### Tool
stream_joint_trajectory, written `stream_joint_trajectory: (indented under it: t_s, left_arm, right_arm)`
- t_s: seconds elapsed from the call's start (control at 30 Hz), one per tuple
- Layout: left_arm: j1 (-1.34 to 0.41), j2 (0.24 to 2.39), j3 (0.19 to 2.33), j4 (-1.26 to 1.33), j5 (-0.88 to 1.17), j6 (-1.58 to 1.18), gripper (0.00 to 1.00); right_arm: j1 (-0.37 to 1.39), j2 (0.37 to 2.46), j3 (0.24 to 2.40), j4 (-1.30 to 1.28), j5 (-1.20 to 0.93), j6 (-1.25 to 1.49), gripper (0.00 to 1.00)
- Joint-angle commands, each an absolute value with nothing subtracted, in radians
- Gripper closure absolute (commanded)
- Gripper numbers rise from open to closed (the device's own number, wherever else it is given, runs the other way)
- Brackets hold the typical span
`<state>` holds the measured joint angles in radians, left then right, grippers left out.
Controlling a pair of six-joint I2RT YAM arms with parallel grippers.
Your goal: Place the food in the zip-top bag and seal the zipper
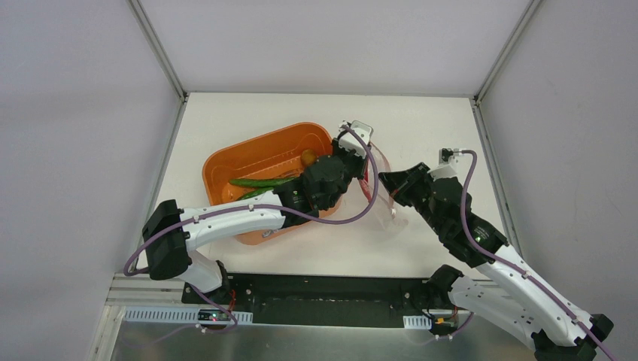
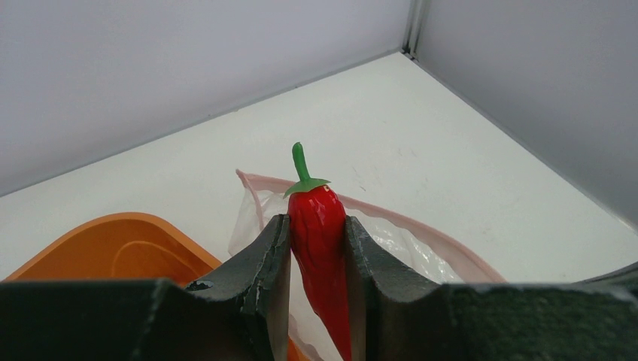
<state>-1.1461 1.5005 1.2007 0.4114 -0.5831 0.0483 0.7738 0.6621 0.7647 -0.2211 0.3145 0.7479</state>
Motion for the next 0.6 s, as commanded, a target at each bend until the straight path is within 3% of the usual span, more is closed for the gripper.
stream_joint_trajectory:
  t_s: [0.0,0.23,0.43,0.57]
  left_arm:
    - [-1.154,1.487,1.200,0.384,-0.535,0.079,0.72]
    - [-1.154,1.490,1.233,0.293,-0.527,0.089,0.63]
    - [-1.152,1.447,1.230,0.198,-0.477,0.039,0.24]
    - [-1.152,1.406,1.238,0.130,-0.458,0.010,0.16]
  right_arm:
    - [0.770,0.673,0.782,-0.183,0.327,0.792,1.00]
    - [0.770,0.705,0.770,-0.172,0.284,0.818,1.00]
    - [0.769,0.656,0.738,-0.136,0.300,0.825,1.00]
    - [0.770,0.630,0.741,-0.167,0.341,0.799,1.00]
